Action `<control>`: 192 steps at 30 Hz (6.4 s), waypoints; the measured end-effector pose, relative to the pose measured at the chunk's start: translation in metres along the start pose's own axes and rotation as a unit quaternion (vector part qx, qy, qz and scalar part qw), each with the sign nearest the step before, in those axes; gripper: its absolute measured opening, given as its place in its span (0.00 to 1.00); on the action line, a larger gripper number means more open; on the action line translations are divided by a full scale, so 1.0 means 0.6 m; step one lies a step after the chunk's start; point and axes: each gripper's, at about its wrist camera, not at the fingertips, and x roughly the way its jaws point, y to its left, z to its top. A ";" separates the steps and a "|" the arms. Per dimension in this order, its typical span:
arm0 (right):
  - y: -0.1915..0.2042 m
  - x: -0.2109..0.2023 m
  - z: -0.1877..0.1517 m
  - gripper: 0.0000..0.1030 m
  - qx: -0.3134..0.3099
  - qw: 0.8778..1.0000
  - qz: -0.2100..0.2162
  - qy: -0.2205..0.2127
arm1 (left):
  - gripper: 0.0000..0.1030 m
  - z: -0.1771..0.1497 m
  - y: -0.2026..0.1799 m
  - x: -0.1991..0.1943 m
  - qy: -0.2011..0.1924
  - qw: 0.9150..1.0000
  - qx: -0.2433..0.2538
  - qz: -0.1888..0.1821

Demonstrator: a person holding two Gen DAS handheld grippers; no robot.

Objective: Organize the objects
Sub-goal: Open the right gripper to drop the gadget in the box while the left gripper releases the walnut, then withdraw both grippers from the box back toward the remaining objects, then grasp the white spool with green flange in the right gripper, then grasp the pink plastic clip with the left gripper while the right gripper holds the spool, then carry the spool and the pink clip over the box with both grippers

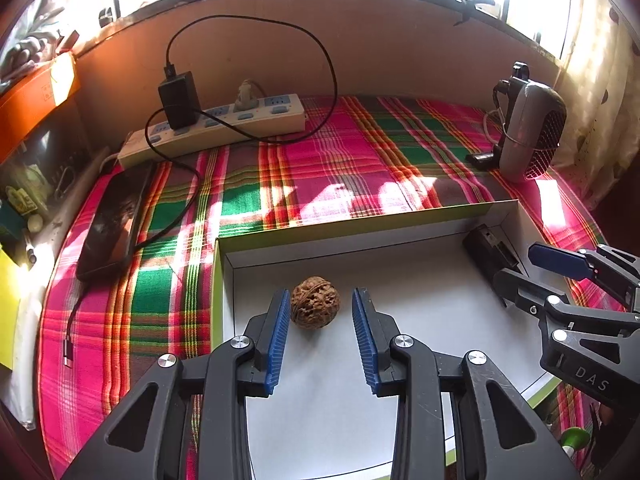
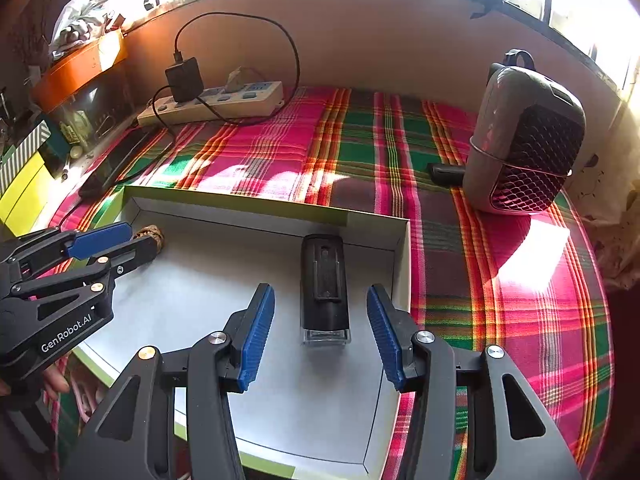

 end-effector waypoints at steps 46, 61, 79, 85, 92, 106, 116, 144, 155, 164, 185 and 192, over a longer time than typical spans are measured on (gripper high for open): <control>0.026 -0.171 -0.232 0.49 0.006 0.998 0.037 -0.047 | 0.30 -0.207 0.046 -0.166 -0.035 0.996 -0.082 -0.019; 0.035 -0.138 -0.249 0.49 -0.009 1.000 0.008 -0.017 | 0.30 -0.231 0.034 -0.152 -0.008 0.996 -0.080 -0.041; 0.033 -0.135 -0.249 0.32 -0.011 1.000 -0.001 -0.014 | 0.31 -0.221 -0.004 -0.138 0.008 0.997 -0.061 -0.049; 0.033 -0.134 -0.247 0.32 -0.012 1.000 -0.001 -0.014 | 0.31 -0.214 -0.015 -0.129 0.016 0.997 -0.056 -0.044; 0.033 -0.135 -0.248 0.32 -0.013 1.000 -0.002 -0.014 | 0.31 -0.217 0.004 -0.127 0.018 0.997 -0.073 -0.026; 0.033 -0.133 -0.248 0.32 -0.013 1.000 -0.003 -0.014 | 0.31 -0.226 0.052 -0.135 0.014 0.994 -0.108 -0.010; 0.033 -0.133 -0.248 0.32 -0.012 1.000 -0.002 -0.014 | 0.31 -0.202 0.008 -0.130 0.007 0.996 -0.084 -0.010; 0.034 -0.131 -0.246 0.32 -0.016 1.000 0.000 -0.014 | 0.35 -0.196 0.013 -0.104 0.030 0.996 -0.082 0.029; 0.035 -0.131 -0.247 0.32 -0.015 1.000 0.000 -0.014 | 0.35 -0.191 0.025 -0.097 0.025 0.997 -0.072 0.033; 0.037 -0.132 -0.248 0.32 -0.015 1.000 -0.001 -0.014 | 0.34 -0.191 0.027 -0.095 0.015 0.997 -0.069 0.029; 0.039 -0.132 -0.248 0.32 -0.015 1.000 -0.001 -0.014 | 0.20 -0.194 0.032 -0.098 0.008 0.997 -0.069 0.045; 0.040 -0.132 -0.248 0.32 -0.017 1.000 -0.003 -0.014 | 0.20 -0.195 0.032 -0.099 0.008 0.997 -0.069 0.046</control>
